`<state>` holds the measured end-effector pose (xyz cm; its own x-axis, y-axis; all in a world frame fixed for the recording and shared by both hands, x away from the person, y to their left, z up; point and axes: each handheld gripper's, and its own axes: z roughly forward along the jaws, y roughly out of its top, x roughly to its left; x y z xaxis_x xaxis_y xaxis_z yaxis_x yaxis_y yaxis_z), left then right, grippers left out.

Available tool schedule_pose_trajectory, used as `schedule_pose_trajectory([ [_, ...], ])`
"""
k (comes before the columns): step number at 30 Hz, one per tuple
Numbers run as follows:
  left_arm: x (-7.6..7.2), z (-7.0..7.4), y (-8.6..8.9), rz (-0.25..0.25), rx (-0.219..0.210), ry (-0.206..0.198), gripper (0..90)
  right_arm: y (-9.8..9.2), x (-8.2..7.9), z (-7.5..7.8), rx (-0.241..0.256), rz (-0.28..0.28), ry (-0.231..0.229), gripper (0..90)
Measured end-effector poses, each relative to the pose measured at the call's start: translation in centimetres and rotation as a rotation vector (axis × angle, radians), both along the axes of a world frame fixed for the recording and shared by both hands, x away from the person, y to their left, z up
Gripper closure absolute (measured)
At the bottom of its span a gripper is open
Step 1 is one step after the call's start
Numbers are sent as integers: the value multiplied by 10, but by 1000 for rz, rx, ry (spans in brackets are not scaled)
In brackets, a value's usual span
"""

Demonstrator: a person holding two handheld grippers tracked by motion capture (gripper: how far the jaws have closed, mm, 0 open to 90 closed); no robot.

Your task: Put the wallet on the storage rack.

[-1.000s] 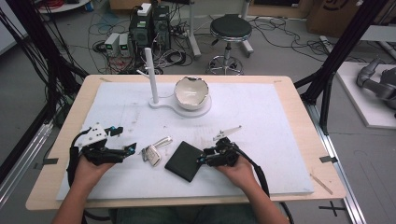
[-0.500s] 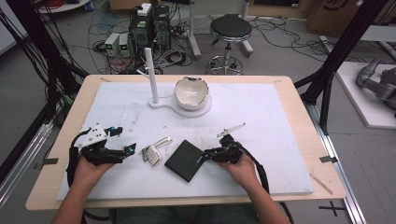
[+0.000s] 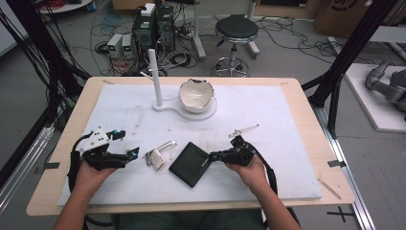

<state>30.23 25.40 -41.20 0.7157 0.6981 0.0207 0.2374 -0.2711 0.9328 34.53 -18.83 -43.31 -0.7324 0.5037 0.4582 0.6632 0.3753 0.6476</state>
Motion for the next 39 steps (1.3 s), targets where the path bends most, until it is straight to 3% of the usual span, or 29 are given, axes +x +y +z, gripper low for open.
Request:
schedule_pose_trajectory([
  [12, 0, 0, 1, 0, -5, 1, 167, -7, -5, 14, 100, 12, -52, 855],
  [22, 0, 0, 0, -2, -3, 0, 167, -12, -9, 31, 163, 18, -135, 858],
  [39, 0, 0, -1, -10, -2, 4, 167, -13, -13, 41, 189, 27, -178, 859],
])
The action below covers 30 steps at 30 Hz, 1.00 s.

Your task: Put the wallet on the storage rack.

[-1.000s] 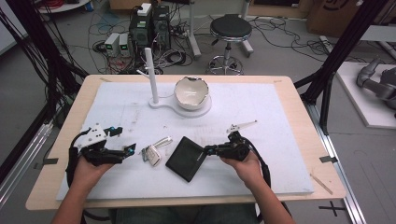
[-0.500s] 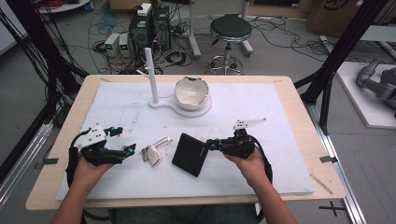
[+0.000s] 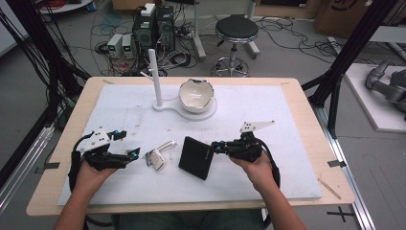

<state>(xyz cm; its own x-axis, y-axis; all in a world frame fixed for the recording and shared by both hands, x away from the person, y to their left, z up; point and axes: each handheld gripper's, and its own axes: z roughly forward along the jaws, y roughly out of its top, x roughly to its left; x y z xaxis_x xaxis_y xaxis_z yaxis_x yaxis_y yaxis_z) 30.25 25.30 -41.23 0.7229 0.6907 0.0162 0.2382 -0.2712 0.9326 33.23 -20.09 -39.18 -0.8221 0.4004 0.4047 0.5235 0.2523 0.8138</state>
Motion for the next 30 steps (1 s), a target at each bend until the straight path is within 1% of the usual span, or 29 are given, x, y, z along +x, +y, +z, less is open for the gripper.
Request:
schedule_pose_trajectory([
  [2, 0, 0, 0, 0, -1, 0, 167, 0, 0, -1, -4, -9, 8, 858],
  [4, 0, 0, 0, 0, -2, 0, 167, -1, 1, -2, -13, -16, 5, 858],
  [7, 0, 0, -1, -1, 0, -1, 167, -2, 1, -3, -21, -12, -2, 856],
  [8, 0, 0, -1, -1, 0, -1, 167, -1, 1, -3, -25, -8, -14, 855],
  [10, 0, 0, -1, -4, 2, -1, 167, -1, -1, -2, -17, 14, -12, 852],
  [12, 0, 0, -1, -4, 2, 1, 167, 2, -2, -2, -27, 38, -26, 846],
  [13, 0, 0, -1, -4, 4, 1, 167, 3, -3, -3, -33, 50, -19, 842],
  [14, 0, 0, -1, -4, 2, 1, 167, 4, -3, -4, -32, 59, -26, 835],
  [16, 0, 0, -2, -6, 1, 1, 167, 6, -3, -5, -29, 73, -15, 824],
  [18, 0, 0, -1, -5, 3, 0, 167, 8, -4, -6, -40, 82, -13, 822],
  [20, 0, 0, -1, -5, 3, 0, 167, 8, -4, -6, -41, 89, -16, 822],
  [24, 0, 0, -1, -2, 0, 2, 167, 8, -3, -7, -47, 84, -20, 831],
  [25, 0, -1, -1, -2, 0, 2, 167, 7, -2, -7, -51, 78, -10, 835],
  [26, 0, -1, -1, -2, 1, 3, 167, 6, -1, -7, -57, 71, -9, 841],
  [30, 0, -1, -1, -3, 1, 3, 167, 4, 1, -10, -57, 52, 17, 850],
])
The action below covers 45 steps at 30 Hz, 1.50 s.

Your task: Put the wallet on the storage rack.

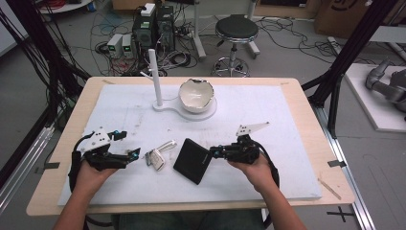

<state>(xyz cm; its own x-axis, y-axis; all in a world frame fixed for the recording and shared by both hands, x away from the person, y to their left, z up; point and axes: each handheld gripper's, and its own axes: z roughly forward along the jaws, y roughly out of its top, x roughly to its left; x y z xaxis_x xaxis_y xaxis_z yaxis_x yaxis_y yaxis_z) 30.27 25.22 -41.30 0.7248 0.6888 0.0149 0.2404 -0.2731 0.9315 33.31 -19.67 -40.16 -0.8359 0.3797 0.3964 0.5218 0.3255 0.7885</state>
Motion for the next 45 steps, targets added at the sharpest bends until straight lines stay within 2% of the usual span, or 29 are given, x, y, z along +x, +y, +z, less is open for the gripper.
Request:
schedule_pose_trajectory([
  [3, 0, 0, 0, -3, 1, -1, 167, 0, -1, 2, 17, 10, -14, 854],
  [6, 0, 0, 0, -5, -2, -1, 167, -1, -4, 9, 58, 19, -41, 858],
  [9, 1, 0, 0, -6, -1, 0, 167, -2, -8, 22, 88, 25, -91, 860],
  [15, 0, 0, -1, -5, -2, 4, 167, -1, -16, 46, 108, 29, -182, 861],
  [28, 0, 0, -9, -36, -5, 8, 167, -2, -17, 51, 115, 3, -199, 861],
  [32, 0, 1, -12, -61, -13, 9, 167, -3, -17, 53, 125, 1, -209, 861],
  [37, 2, 3, -27, -145, -74, 24, 165, 2, -19, 59, 143, 7, -225, 861],
  [41, 3, 6, -48, -242, -114, 31, 165, 9, -21, 65, 161, 28, -244, 861],
  [43, 4, 6, -60, -297, -127, 46, 165, 12, -22, 67, 168, 39, -248, 861],
  [45, 4, 5, -73, -357, -159, 68, 165, 15, -24, 70, 169, 55, -257, 861],
])
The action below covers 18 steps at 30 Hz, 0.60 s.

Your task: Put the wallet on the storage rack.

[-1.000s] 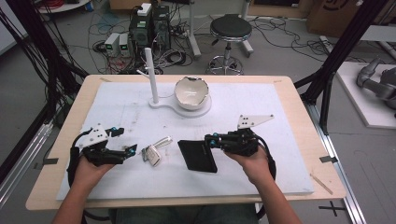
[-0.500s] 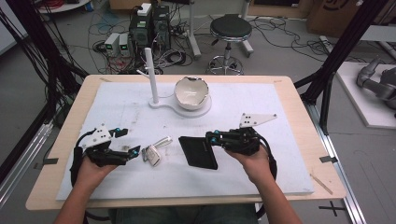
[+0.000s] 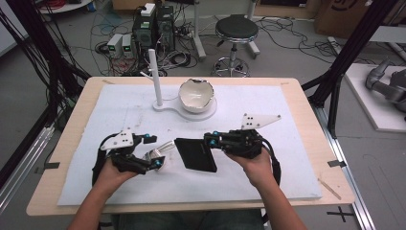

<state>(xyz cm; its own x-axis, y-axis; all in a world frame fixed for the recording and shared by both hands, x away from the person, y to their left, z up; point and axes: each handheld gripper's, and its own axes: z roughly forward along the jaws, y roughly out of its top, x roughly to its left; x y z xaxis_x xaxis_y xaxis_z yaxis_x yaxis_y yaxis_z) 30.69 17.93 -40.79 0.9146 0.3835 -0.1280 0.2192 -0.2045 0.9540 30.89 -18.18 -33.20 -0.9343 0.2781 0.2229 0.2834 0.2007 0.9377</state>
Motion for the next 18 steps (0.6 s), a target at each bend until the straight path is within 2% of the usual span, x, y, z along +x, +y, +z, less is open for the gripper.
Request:
schedule_pose_trajectory([
  [3, 1, -2, -18, -92, -51, 43, 165, 4, -3, 2, 9, 22, 1, 861],
  [8, -1, 0, -37, -175, -95, 60, 182, 11, -7, 4, 14, 60, -2, 861],
  [9, -2, 1, -38, -205, -99, 60, 254, 12, -7, 3, 11, 63, -2, 861],
  [10, -4, 2, -38, -227, -95, 48, 374, 13, -7, 3, 7, 65, 0, 861],
  [11, -6, 4, -38, -214, -81, 27, 459, 14, -7, 2, 1, 68, 2, 860],
  [12, -7, 5, -37, -204, -69, 22, 558, 14, -7, 1, 3, 69, 7, 861],
  [13, -7, 6, -35, -201, -79, 29, 616, 14, -6, 0, 5, 70, 6, 860],
  [15, -9, 7, -32, -188, -77, -10, 720, 13, -5, -1, 7, 63, 7, 859],
  [18, -12, 12, -32, -188, -49, -23, 767, 12, -5, -3, 12, 53, 15, 853],
])
